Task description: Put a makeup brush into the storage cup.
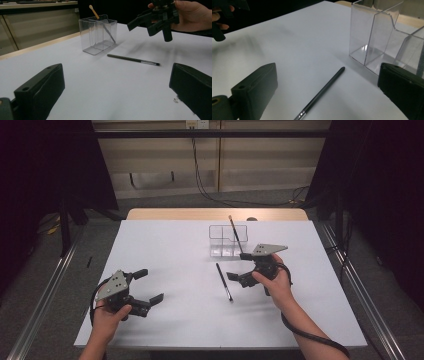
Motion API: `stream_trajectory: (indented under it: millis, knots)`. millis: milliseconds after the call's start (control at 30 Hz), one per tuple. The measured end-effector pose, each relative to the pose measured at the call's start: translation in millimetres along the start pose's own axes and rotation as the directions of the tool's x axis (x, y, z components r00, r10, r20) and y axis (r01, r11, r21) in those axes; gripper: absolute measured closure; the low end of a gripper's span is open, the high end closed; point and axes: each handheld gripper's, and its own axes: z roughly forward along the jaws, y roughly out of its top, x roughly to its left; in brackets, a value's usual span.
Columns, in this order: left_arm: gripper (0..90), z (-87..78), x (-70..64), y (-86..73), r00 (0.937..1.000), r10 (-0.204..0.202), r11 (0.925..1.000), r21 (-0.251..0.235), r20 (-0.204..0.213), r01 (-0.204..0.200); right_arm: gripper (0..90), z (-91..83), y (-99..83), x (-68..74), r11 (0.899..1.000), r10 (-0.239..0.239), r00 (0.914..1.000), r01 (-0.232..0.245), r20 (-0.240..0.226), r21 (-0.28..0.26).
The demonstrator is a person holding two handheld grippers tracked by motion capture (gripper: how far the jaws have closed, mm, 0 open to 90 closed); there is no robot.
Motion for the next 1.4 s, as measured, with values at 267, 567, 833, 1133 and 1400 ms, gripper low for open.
stream_trajectory:
  millis: [267, 567, 833, 1133, 1400]
  knots:
    - [0.0, 0.2, 0.0, -0.1, 1.0, 0.001, 1.0, 0.002, -0.001, -0.001, 2.7, 7.4, 6.3, 1.7, 0.994, 0.003, 1.0, -0.004, 0.006, 0.112]
    - [0.0, 0.0, -0.2, 0.1, 1.0, 0.007, 1.0, 0.006, -0.003, -0.007, 3.9, 10.7, 13.5, 1.6, 0.974, 0.038, 0.9987, -0.045, 0.036, 0.221]
    - [0.0, 0.4, -0.2, -0.1, 1.0, 0.006, 1.0, 0.007, -0.002, -0.006, 3.9, 17.5, 12.1, 1.6, 0.934, 0.044, 0.9978, -0.059, 0.05, 0.352]
    - [0.0, 0.4, -0.2, 0.0, 1.0, 0.006, 1.0, 0.007, -0.001, -0.006, 10.1, 25.2, 16.6, 6.7, 0.872, 0.011, 0.9981, -0.039, 0.06, 0.489]
    - [0.0, 0.1, -0.2, 0.1, 1.0, 0.007, 1.0, 0.006, -0.003, -0.007, 19.0, 33.2, 19.7, 14.0, 0.839, -0.025, 0.9974, -0.016, 0.068, 0.544]
